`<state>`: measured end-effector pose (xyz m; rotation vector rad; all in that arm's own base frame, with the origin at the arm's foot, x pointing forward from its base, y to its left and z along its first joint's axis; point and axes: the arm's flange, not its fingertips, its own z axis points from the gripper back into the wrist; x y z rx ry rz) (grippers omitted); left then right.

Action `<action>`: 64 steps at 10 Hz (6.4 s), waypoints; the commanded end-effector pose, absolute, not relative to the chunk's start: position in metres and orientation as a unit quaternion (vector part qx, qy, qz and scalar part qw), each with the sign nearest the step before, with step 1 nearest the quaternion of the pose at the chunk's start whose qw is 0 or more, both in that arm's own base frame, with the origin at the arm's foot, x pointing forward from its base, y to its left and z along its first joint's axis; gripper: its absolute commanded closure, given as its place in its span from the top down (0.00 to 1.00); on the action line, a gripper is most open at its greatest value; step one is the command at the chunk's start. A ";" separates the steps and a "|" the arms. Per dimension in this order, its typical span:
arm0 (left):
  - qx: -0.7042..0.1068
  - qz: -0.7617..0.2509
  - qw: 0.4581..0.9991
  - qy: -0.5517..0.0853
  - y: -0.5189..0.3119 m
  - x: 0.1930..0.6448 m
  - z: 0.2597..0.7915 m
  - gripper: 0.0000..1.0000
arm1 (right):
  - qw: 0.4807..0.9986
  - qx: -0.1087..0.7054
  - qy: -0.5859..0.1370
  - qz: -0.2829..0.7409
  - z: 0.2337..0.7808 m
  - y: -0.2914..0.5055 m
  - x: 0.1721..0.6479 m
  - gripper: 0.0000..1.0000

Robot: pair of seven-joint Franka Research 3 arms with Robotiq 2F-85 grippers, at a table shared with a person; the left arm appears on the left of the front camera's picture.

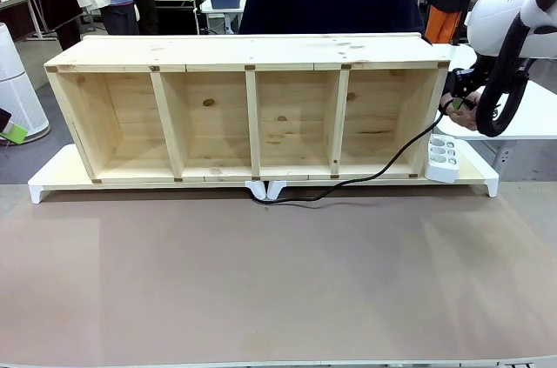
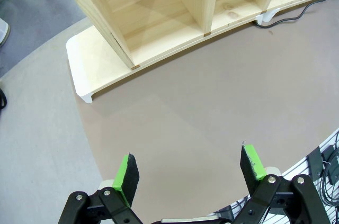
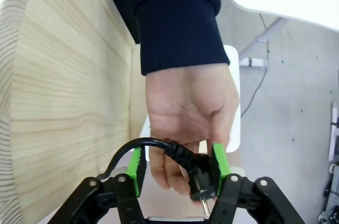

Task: Perform cable management.
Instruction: Release the Power Cable when the human grasps it.

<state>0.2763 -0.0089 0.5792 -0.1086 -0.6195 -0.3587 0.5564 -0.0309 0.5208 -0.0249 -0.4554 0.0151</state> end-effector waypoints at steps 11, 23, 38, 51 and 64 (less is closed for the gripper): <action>-0.057 -0.172 0.937 -0.299 -0.009 0.275 0.579 1.00 | 0.973 -0.013 -0.231 0.007 0.526 -0.032 0.558 1.00; -0.057 -0.172 0.937 -0.299 -0.009 0.275 0.579 1.00 | 0.973 -0.013 -0.231 0.007 0.526 -0.032 0.558 1.00; -0.057 -0.172 0.937 -0.299 -0.009 0.275 0.579 1.00 | 0.973 -0.013 -0.231 0.007 0.526 -0.032 0.558 1.00; -0.057 -0.172 0.937 -0.299 -0.009 0.275 0.579 1.00 | 0.973 -0.013 -0.231 0.007 0.526 -0.032 0.558 1.00; -0.057 -0.172 0.937 -0.299 -0.009 0.275 0.579 1.00 | 0.973 -0.013 -0.231 0.007 0.526 -0.032 0.558 1.00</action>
